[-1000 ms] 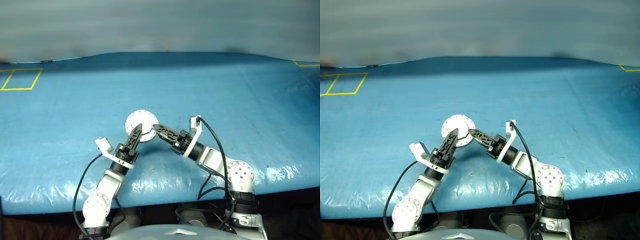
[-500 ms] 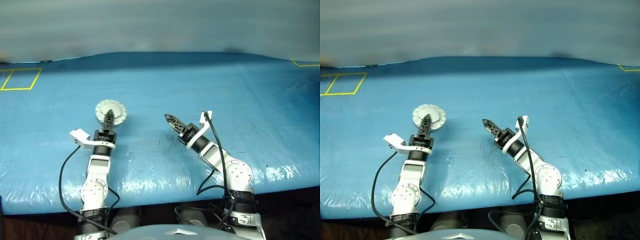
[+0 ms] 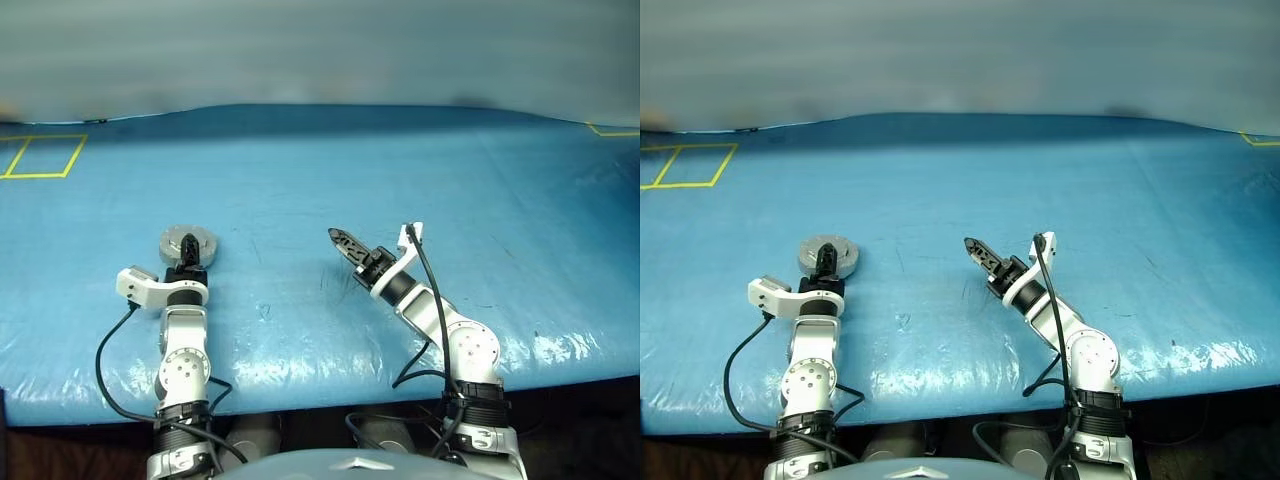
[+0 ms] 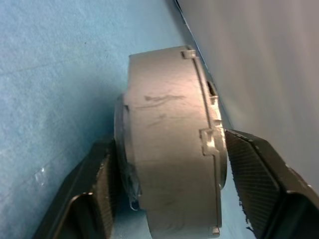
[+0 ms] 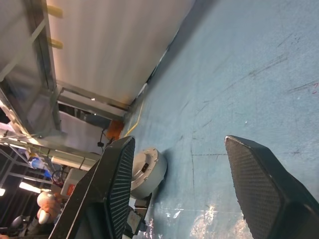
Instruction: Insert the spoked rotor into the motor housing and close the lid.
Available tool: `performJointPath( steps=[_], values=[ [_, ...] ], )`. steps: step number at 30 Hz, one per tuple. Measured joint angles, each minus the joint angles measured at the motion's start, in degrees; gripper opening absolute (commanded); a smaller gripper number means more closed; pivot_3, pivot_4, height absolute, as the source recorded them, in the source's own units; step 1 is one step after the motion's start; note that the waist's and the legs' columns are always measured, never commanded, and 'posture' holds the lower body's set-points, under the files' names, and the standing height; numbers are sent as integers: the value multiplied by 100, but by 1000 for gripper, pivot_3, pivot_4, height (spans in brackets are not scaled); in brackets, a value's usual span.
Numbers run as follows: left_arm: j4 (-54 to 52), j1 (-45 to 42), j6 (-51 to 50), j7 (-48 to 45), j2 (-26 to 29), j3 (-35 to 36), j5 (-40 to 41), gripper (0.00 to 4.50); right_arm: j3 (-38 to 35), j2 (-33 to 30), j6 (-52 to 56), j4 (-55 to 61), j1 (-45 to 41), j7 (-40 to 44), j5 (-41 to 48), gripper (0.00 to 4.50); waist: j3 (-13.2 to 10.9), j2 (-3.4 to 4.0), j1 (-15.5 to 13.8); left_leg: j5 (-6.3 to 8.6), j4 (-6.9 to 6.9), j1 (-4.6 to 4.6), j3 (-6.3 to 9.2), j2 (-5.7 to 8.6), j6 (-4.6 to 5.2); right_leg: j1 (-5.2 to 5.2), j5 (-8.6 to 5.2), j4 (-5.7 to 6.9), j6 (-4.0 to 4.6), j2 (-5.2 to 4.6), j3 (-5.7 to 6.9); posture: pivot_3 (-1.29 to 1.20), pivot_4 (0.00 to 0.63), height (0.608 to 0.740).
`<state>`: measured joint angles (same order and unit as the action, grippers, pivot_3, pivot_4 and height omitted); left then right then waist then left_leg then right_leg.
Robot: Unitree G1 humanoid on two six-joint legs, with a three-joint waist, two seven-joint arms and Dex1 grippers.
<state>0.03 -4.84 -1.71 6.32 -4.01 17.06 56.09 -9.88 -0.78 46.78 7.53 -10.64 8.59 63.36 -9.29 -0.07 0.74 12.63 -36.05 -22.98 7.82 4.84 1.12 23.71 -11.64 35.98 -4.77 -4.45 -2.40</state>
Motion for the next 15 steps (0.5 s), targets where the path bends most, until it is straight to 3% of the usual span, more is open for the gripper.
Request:
performJointPath(
  steps=[1,11,15],
  values=[
    [-1,-38,52,25,0,47,-60,4476,-12,0,4,-1,0,-18,0,3047,0,0,3,0,0,1,-1,-1,-1,0,1,0,1,1,0,0,150,740],
    [-307,-49,1019,440,-39,561,-901,4476,-192,40,443,-252,-157,-318,294,3047,4,-3,-3,-3,-1,9,-3,-4,-4,-9,7,0,8,4,-2,0,150,740],
    [-368,-37,1346,305,-35,583,-1233,4476,15,-127,224,-192,-149,-47,-136,3047,5,-5,-4,-3,-5,8,-7,-3,-5,-10,9,0,4,5,0,0,150,740]
  ],
)
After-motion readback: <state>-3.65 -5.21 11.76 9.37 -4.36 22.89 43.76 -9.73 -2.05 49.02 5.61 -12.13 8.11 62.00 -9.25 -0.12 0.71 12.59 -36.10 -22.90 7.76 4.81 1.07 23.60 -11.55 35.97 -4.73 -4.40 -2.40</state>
